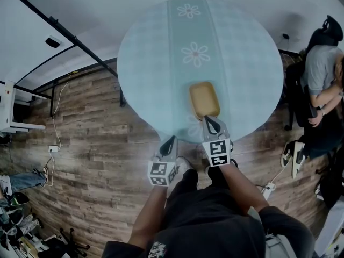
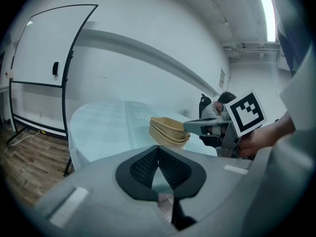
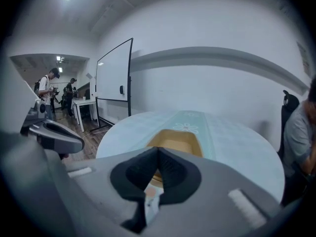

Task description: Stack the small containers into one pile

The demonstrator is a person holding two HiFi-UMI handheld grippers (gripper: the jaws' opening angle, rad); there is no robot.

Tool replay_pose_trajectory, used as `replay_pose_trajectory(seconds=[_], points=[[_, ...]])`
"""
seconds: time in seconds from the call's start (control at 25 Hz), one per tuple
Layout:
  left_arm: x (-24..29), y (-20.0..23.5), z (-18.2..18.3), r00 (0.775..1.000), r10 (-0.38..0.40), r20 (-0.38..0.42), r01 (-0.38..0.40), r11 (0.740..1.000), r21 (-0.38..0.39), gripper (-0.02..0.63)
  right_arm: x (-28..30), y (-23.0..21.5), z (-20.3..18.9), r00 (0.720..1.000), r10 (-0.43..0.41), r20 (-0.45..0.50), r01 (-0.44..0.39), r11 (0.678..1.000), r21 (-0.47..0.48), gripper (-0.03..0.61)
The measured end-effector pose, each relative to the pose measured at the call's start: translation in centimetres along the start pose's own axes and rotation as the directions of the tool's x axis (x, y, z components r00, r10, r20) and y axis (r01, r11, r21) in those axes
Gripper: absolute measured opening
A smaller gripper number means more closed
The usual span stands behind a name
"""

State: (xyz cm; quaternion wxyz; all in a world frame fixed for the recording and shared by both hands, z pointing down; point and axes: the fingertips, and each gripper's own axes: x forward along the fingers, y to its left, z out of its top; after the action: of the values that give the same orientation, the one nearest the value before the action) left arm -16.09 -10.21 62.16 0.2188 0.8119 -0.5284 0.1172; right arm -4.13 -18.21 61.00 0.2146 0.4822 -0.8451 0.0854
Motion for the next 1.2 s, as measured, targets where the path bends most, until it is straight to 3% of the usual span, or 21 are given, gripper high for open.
replay_pose_trajectory(seconds=[0.24,0.56,1.2], points=[[-0.5,0.3,-0.3,1.000,0.004,-0.010,-0.004,1.000,0.002,0.005,0.3,0.4,-1.3,1.000,-0.005,-0.023,0.005,1.000,0.008,0.003],[-0.5,-0.7,0.3,1.000,-0.004,0.002,0.004,1.000,0.026,0.005,-2.1,-1.0,0.3,0.999,-0.040,0.020,0.040,0.999,-0.008,0.002],[-0.1,-9.5,12.0,0.979,-0.005,0.202,-0.016,0.995,0.103,0.005,-11.4,-8.4,9.0,0.979,-0.001,0.202,0.007,0.999,-0.031,0.002]])
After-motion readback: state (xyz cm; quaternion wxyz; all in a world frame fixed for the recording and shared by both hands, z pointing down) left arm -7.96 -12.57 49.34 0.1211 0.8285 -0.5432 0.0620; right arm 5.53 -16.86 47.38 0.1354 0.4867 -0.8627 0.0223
